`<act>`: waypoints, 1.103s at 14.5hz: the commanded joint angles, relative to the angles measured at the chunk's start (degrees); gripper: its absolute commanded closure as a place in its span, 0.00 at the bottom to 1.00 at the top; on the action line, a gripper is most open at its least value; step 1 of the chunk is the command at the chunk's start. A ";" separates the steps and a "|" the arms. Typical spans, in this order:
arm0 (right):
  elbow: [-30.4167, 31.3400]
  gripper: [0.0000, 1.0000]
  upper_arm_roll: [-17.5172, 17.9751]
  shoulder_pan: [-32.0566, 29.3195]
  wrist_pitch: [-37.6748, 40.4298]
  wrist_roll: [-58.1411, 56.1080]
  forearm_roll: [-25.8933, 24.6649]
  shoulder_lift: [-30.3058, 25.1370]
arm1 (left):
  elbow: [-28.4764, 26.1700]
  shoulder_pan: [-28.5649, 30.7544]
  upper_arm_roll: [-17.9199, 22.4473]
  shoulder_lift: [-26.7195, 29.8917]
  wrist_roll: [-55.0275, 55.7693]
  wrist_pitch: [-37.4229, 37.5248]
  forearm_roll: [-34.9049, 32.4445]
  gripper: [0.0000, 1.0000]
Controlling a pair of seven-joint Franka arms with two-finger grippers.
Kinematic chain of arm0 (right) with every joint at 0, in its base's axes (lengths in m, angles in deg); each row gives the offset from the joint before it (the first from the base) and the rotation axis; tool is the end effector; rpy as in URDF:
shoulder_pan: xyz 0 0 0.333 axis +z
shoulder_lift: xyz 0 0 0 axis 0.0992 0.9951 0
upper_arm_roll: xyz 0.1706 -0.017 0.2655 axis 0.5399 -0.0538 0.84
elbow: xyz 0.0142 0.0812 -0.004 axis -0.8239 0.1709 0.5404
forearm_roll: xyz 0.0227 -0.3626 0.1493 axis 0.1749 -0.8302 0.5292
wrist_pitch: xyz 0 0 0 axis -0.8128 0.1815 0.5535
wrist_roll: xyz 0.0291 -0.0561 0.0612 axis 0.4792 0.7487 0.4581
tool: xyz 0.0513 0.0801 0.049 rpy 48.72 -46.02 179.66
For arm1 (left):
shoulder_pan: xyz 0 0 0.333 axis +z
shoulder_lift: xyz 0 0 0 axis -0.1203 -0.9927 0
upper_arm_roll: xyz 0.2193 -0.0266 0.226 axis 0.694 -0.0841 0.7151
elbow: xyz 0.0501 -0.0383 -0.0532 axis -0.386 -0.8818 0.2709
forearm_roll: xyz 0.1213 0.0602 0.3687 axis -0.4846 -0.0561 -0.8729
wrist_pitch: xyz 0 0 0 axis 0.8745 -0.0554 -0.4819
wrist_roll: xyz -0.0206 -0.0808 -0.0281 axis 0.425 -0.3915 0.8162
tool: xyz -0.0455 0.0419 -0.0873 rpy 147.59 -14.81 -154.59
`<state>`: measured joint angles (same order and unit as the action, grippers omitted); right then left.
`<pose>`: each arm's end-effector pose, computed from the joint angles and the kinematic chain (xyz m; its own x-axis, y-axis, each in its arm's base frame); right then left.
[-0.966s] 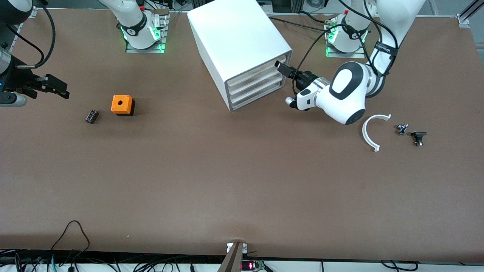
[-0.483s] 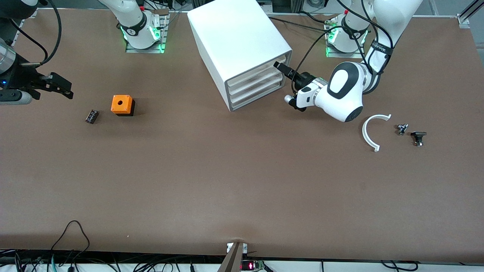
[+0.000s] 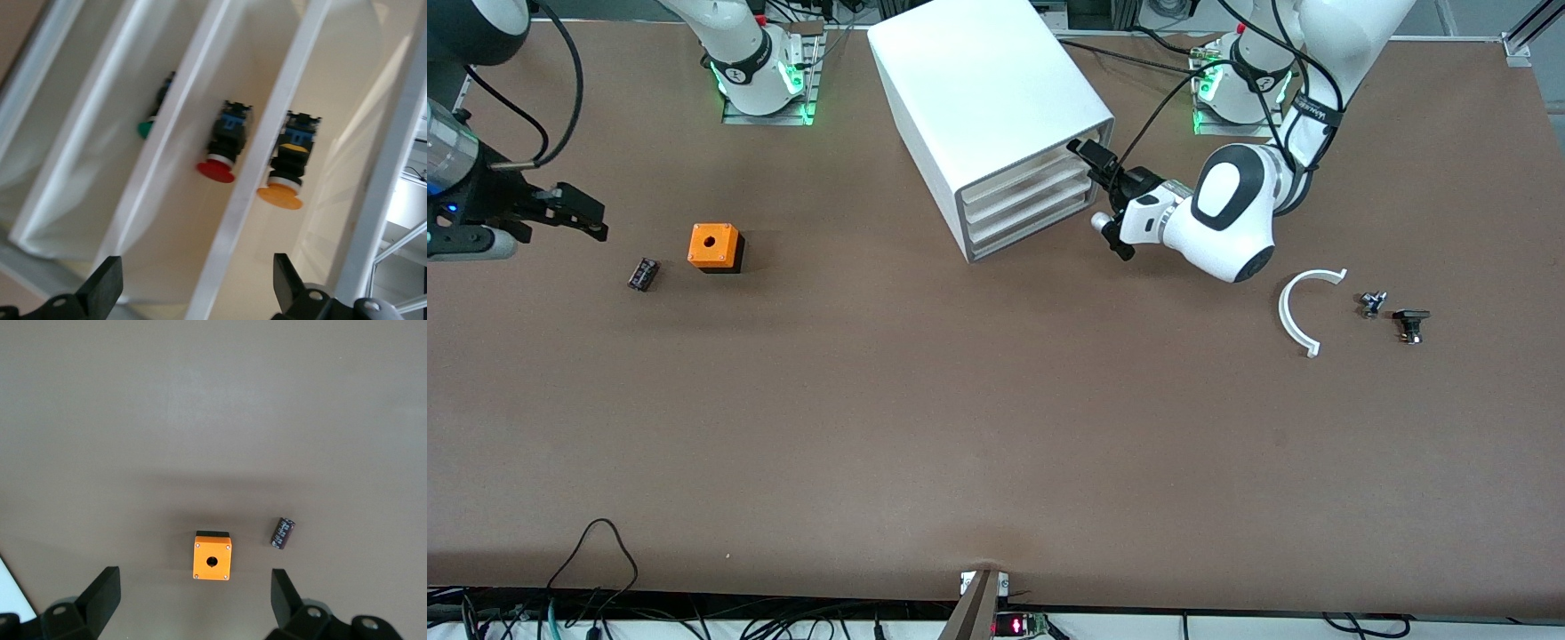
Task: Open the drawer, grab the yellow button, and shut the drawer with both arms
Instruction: 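Pull the drawer open with the left gripper while the right gripper approaches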
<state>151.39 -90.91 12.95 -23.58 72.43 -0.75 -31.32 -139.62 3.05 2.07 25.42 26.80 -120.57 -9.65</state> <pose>0.5666 0.0101 0.5603 0.9973 0.0613 -0.0402 0.0627 -0.9974 0.0345 0.4233 -0.2838 0.2661 0.7141 -0.6309 -0.3032 -0.0084 -0.4409 0.8975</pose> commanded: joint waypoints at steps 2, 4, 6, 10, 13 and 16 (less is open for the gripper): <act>-2.18 0.00 0.09 2.05 0.25 -0.60 1.72 1.81 | -1.93 0.34 -1.41 1.18 -3.00 -1.79 2.19 0.24; -2.35 0.00 0.27 2.76 0.16 0.10 5.13 2.07 | -2.72 0.34 -1.42 1.00 -4.31 -2.67 2.19 0.46; -2.35 0.00 0.27 3.20 0.16 0.02 7.95 3.29 | -2.81 0.34 -1.42 0.39 -5.98 -2.85 2.19 0.88; -5.59 0.00 0.36 5.65 -0.89 -2.17 8.58 7.24 | -1.85 2.61 0.85 0.48 -8.96 -9.42 1.22 1.00; -8.41 0.00 0.27 9.34 -0.89 -4.11 8.49 9.80 | 1.83 2.89 6.22 0.39 -9.85 -10.67 1.22 1.00; -9.20 0.00 0.36 11.98 -1.42 -4.03 8.84 11.64 | 5.70 2.98 9.38 -0.49 -9.94 -10.76 1.22 1.00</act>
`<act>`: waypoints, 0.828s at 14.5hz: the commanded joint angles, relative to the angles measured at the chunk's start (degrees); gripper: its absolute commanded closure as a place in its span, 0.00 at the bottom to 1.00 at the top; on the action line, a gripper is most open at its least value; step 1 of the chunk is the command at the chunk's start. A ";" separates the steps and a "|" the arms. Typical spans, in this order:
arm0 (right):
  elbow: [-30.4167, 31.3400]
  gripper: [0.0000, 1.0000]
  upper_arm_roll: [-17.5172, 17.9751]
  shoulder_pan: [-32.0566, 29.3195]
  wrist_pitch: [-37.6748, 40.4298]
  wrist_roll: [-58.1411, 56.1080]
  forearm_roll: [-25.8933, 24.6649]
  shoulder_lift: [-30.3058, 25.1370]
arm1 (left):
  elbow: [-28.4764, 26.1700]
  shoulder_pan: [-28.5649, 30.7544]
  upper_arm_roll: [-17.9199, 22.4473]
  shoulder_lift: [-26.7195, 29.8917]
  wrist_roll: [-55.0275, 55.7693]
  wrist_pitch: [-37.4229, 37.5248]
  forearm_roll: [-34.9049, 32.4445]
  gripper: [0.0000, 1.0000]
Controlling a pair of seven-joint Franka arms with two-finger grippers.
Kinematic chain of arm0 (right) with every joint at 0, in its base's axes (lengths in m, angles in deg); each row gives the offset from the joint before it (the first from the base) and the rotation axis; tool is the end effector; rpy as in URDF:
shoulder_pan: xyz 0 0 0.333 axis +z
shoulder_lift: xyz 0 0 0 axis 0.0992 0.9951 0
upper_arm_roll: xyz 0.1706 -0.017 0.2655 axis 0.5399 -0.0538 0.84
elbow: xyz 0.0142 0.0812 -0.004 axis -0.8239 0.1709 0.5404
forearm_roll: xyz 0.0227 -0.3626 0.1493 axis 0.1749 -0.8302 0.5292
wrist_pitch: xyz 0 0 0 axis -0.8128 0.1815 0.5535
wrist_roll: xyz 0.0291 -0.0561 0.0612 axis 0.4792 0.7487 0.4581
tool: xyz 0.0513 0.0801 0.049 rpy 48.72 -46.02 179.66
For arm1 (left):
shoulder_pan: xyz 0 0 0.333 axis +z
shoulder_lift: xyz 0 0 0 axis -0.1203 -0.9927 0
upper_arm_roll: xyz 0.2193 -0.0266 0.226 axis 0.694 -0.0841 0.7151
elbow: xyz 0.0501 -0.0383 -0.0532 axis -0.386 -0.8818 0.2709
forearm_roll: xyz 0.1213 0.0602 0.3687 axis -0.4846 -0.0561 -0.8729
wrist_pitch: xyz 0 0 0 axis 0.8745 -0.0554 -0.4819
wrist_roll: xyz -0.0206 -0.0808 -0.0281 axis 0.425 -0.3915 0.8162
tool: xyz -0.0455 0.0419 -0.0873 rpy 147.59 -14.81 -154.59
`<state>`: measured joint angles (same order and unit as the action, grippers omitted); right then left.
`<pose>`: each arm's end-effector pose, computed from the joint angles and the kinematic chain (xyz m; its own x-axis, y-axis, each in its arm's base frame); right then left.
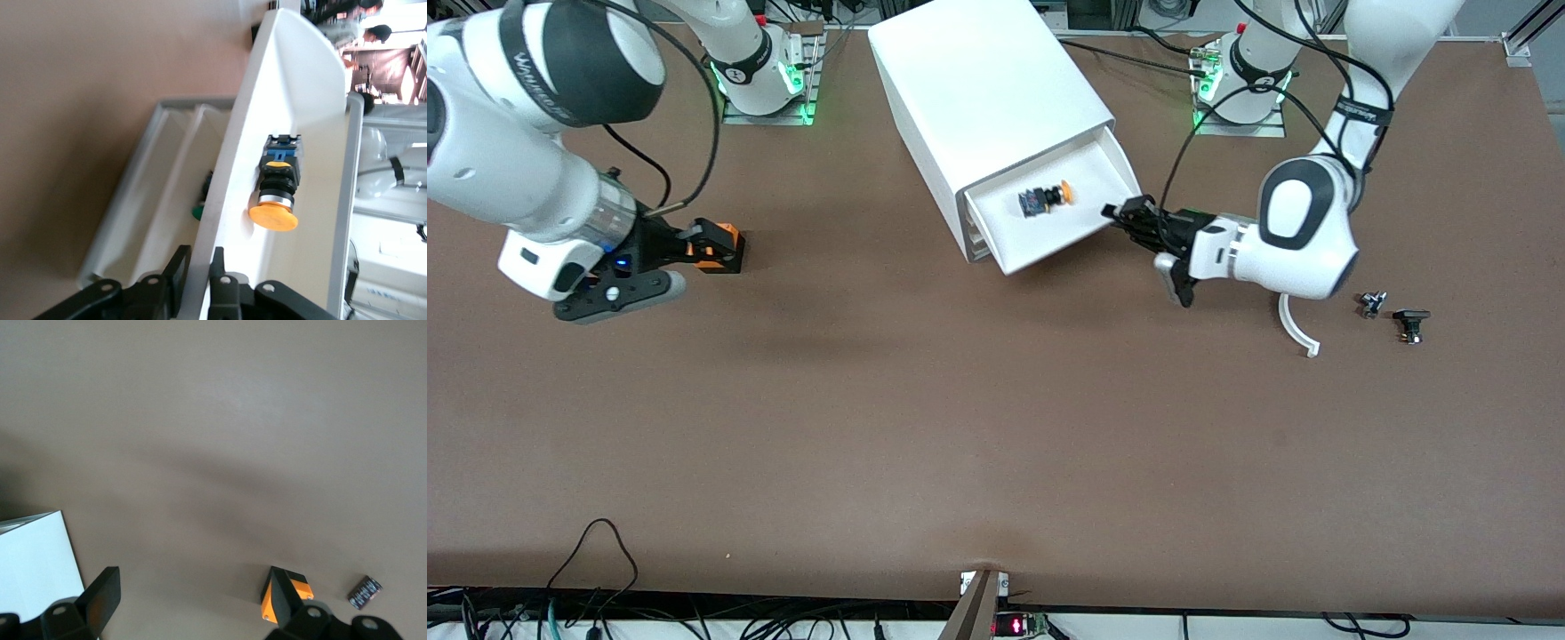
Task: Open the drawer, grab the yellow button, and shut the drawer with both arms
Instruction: 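Pull the drawer open with the left gripper while the right gripper approaches, then withdraw the left gripper while the right gripper reaches into the drawer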
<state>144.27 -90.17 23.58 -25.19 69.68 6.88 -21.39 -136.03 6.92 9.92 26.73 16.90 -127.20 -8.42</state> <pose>0.5997 0.1488 0.5196 0.9567 0.2864 -0.0527 0.2815 -0.9559 -0.0842 0.5081 -0.1899 0.2855 0.8863 -0.4600 -0.0547 -0.1654 -0.4246 0.8902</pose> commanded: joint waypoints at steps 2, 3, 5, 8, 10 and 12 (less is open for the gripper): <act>-2.26 0.00 0.49 2.33 -1.91 -3.12 3.92 1.98 | 3.18 -0.89 1.98 -2.07 -0.39 -4.13 -0.01 1.00; -2.26 0.00 0.92 3.46 -2.00 -5.39 5.59 2.15 | 3.19 -0.63 1.98 -1.98 -0.04 -4.13 -0.01 0.39; -2.96 0.00 1.37 6.27 -2.87 -7.96 7.09 2.94 | 2.66 0.34 2.07 -1.89 -1.00 -4.48 -0.01 0.00; -7.34 0.00 1.90 11.81 -4.72 -13.49 7.10 6.44 | 2.92 1.31 2.16 -0.06 -0.83 -6.67 -1.40 0.00; -13.48 0.00 2.25 15.49 -6.04 -19.27 6.84 11.36 | 3.27 1.40 2.25 3.80 -0.57 -10.27 -9.12 0.00; -18.77 0.00 2.25 18.66 -6.04 -25.60 6.92 15.85 | 4.06 1.84 5.13 9.24 -0.83 -12.92 -13.45 0.00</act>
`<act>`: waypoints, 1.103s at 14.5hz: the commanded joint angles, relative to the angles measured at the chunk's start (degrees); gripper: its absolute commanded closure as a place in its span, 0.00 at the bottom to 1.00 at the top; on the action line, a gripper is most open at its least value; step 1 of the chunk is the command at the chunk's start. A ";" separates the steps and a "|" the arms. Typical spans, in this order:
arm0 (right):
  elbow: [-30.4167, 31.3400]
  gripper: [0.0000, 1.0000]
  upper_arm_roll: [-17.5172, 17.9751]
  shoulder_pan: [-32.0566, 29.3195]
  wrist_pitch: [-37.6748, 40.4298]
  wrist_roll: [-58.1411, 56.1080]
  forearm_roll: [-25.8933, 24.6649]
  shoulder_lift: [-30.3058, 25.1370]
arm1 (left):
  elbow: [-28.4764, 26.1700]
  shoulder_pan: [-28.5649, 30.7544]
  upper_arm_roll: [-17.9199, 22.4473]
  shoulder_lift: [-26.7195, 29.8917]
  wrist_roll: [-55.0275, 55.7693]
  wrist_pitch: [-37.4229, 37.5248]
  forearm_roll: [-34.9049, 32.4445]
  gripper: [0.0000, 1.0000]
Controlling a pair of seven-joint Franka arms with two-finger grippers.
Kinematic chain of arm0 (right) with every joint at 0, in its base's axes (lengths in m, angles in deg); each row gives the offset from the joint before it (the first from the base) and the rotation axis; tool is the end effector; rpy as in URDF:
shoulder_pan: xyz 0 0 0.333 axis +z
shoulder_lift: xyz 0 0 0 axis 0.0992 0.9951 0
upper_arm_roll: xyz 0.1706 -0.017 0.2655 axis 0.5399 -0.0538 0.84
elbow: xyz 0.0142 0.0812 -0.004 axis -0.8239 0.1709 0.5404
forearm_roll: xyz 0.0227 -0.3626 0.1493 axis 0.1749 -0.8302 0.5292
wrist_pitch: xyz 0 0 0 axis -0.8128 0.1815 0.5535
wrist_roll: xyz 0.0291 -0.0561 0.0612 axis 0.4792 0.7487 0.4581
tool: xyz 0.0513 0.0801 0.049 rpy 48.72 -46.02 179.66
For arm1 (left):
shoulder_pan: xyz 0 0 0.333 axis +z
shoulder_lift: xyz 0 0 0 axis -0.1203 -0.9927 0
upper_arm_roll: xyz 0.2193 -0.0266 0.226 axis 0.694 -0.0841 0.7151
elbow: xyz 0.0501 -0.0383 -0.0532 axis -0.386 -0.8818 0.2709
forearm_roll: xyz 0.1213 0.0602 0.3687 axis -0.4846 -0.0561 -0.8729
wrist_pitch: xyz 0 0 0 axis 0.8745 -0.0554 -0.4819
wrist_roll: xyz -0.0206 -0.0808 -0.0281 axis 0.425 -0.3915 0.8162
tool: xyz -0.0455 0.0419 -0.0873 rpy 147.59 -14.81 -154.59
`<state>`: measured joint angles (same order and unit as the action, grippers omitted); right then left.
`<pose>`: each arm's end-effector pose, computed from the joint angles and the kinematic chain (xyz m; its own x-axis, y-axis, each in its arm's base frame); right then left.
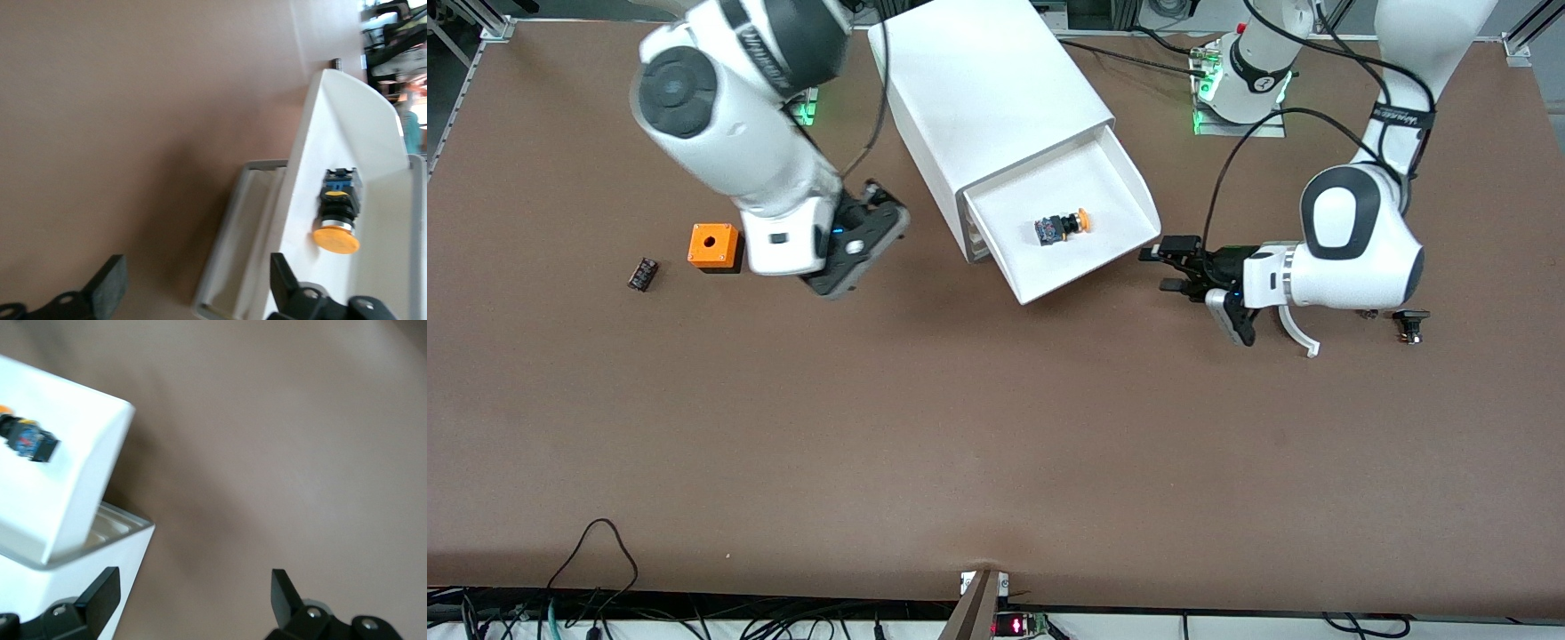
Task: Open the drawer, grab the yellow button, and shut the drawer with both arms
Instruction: 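Withdraw the left gripper while the right gripper reaches into the drawer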
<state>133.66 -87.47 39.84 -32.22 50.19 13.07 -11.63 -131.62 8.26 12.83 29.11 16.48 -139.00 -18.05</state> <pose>0.5679 0.3748 0.5099 0.5976 0.7888 0.1436 0.8013 -0.5816 -0.1404 0.5638 -0.1304 0.3262 0.9129 -0.3904 0.1189 -0.3541 -0.6129 0.7063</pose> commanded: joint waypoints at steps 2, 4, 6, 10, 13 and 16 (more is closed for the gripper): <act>-10.98 0.00 -0.54 5.65 0.55 -6.92 0.74 8.12 | -0.08 0.58 3.03 9.68 -0.33 -1.30 -4.27 0.00; -13.62 0.00 -0.54 8.28 0.46 -8.93 0.66 10.32 | -0.09 0.58 6.70 13.72 -0.07 -1.04 -8.98 0.00; -15.03 0.00 -0.63 10.92 -1.81 -14.28 0.57 12.52 | 0.18 0.58 7.94 17.94 1.16 -0.43 -18.54 0.00; -15.03 0.00 -0.98 14.79 -2.79 -23.70 0.48 15.07 | 7.54 0.41 8.65 21.47 14.31 9.12 -36.74 0.00; -15.03 0.00 -1.24 15.68 -3.58 -28.61 -0.48 16.39 | 9.76 -0.38 7.43 22.26 29.94 15.99 -48.19 0.00; -14.95 0.00 -1.24 16.38 -3.06 -30.39 -3.63 16.66 | 11.42 -0.22 6.37 20.60 37.89 18.47 -49.53 0.00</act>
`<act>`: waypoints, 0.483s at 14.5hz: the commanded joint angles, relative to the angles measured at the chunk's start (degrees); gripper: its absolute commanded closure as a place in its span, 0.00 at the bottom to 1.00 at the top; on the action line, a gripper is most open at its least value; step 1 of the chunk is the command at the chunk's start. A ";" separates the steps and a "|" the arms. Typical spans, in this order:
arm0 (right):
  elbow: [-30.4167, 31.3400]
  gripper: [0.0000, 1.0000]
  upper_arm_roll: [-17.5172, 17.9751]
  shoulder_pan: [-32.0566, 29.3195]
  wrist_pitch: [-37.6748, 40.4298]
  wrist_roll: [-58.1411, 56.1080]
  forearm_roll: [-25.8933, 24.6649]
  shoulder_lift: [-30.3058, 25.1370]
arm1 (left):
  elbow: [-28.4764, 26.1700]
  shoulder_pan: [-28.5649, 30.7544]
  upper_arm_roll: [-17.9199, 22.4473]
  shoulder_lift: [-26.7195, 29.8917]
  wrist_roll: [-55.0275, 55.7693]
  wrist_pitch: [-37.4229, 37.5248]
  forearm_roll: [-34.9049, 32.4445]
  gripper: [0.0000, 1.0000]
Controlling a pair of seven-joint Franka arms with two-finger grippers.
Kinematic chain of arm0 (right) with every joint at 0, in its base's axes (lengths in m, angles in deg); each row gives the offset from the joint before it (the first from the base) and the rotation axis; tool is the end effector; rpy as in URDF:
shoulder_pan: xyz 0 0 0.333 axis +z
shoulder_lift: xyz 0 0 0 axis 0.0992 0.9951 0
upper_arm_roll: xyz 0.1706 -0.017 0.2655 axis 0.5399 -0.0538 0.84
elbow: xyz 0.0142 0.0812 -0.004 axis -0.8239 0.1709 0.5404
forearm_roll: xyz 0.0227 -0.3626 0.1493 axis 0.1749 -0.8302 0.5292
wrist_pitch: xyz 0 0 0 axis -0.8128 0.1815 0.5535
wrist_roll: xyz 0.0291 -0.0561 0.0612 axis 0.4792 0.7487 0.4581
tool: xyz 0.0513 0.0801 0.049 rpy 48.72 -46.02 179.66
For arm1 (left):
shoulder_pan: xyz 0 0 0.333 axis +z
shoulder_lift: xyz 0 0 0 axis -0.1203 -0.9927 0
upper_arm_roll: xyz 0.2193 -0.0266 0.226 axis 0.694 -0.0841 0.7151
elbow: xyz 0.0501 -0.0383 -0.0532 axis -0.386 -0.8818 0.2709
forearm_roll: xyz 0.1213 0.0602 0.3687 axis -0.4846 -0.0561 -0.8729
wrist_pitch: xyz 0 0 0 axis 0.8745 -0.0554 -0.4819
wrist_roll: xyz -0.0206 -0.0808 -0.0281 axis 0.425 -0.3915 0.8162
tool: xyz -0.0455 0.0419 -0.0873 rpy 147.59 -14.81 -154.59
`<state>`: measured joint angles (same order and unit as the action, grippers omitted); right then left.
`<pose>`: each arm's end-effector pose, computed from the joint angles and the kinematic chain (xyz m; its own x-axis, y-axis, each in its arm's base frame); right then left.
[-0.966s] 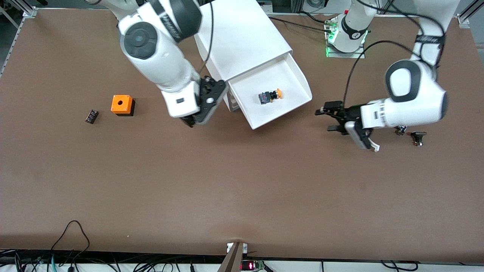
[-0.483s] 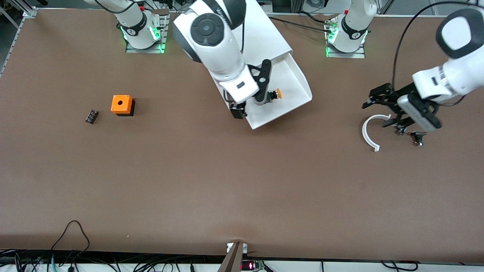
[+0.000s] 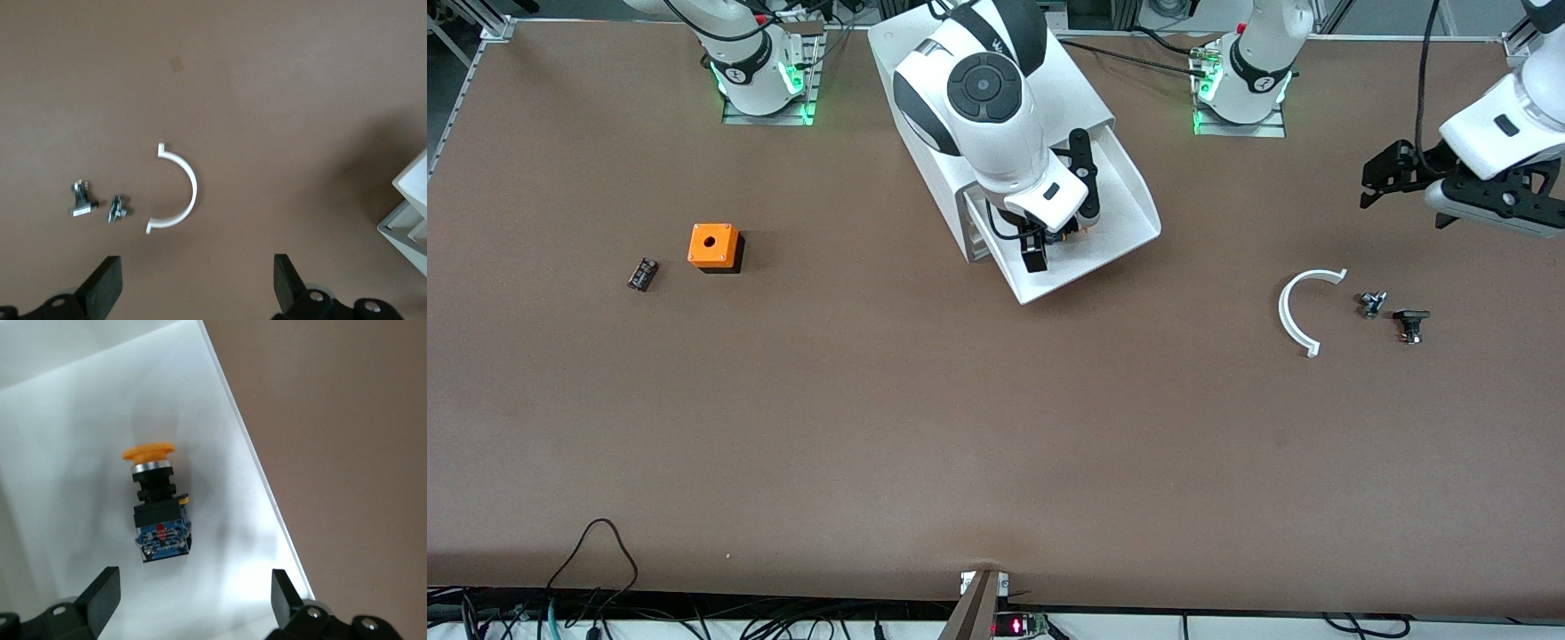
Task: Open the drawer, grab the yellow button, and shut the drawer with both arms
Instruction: 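Grasp the yellow push button in the drawer with the right gripper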
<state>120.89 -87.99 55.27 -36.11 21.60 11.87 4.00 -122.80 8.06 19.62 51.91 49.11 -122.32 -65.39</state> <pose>0.4955 0.5583 0.4303 -0.1201 0.9773 0.1747 0.9920 0.1248 -0.0163 0.5157 -0.0196 0.5741 0.9750 -0.2189 -0.0387 -0.2192 -0.9757 -0.0033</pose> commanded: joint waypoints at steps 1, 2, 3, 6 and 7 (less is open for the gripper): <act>-2.09 0.00 -0.63 1.05 0.83 -1.80 -3.32 1.11 | 2.69 -0.09 -0.59 -2.11 6.23 1.97 -2.19 0.00; -2.09 0.00 -0.63 1.39 0.66 -1.72 -3.33 1.28 | 2.69 -0.09 -0.94 -2.19 7.29 2.06 -2.19 0.00; -2.18 0.00 -0.63 1.83 0.39 -1.72 -3.33 1.81 | 2.69 -0.09 -1.29 -2.20 7.82 2.06 -2.19 0.00; -2.27 0.00 -0.46 2.98 -0.66 -1.10 -3.24 3.47 | 3.31 0.08 -1.29 -2.28 8.53 1.97 -1.67 0.00; -2.27 0.00 -0.45 3.59 -0.58 -1.10 -3.42 3.92 | 3.31 0.52 -1.21 -2.37 8.53 1.88 -1.49 0.00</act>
<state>120.88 -87.98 57.39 -36.51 20.56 9.21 5.53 -121.80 8.02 18.74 50.56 56.48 -121.98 -65.93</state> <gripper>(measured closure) 0.000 0.000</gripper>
